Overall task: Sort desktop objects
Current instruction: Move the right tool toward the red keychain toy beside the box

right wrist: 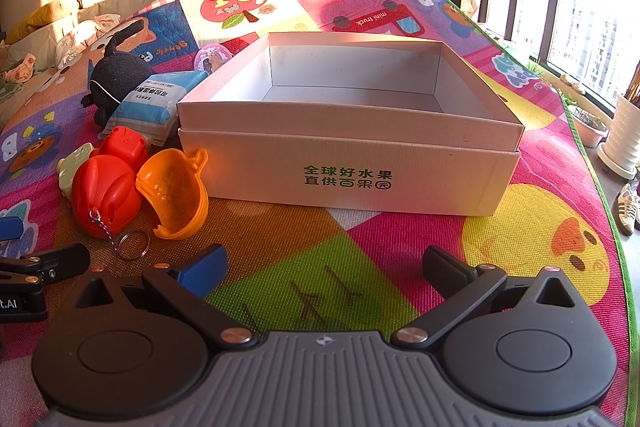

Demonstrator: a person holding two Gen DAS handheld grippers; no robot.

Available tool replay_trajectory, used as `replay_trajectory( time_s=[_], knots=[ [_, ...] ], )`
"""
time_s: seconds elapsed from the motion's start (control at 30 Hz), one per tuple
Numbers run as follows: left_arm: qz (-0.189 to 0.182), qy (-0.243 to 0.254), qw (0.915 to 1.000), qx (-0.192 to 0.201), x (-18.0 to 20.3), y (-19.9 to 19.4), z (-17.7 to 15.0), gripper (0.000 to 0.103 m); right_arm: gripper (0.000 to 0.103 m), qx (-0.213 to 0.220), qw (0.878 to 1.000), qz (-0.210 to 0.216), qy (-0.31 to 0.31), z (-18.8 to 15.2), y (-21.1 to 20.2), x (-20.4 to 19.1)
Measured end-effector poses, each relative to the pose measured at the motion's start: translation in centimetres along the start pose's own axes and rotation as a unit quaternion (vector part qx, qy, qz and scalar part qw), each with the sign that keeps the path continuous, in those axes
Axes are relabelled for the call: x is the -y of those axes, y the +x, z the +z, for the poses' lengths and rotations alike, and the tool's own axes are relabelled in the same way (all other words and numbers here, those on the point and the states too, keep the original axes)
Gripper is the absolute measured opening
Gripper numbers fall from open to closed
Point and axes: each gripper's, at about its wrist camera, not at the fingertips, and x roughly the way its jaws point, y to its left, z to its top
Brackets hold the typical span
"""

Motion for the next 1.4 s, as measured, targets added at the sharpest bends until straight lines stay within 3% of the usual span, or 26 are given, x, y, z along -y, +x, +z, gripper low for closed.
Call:
replay_trajectory(
  time_s=[0.57, 0.87, 1.3, 1.4],
  knots=[
    [0.0, 0.001, 1.0, 0.0, 0.2, 0.1, 0.2, 0.103, 0.103, -0.003, 1.0, 0.006, -0.005, 0.3, 0.2, -0.1],
    [0.0, 0.002, 1.0, -0.005, 0.1, 0.1, 0.0, 0.103, 0.103, -0.044, 0.999, 0.003, -0.004, -0.5, -1.8, -0.1],
    [0.0, 0.008, 0.9999, -0.013, 0.1, 0.0, 0.5, 0.103, 0.103, -0.035, 0.999, 0.006, -0.011, -1.2, -2.6, -0.1],
    [-0.042, 0.027, 0.9986, 0.018, 0.6, -1.0, 1.0, 0.103, 0.103, -0.035, 0.999, 0.007, -0.011, -1.2, -2.6, -0.1]
  ],
)
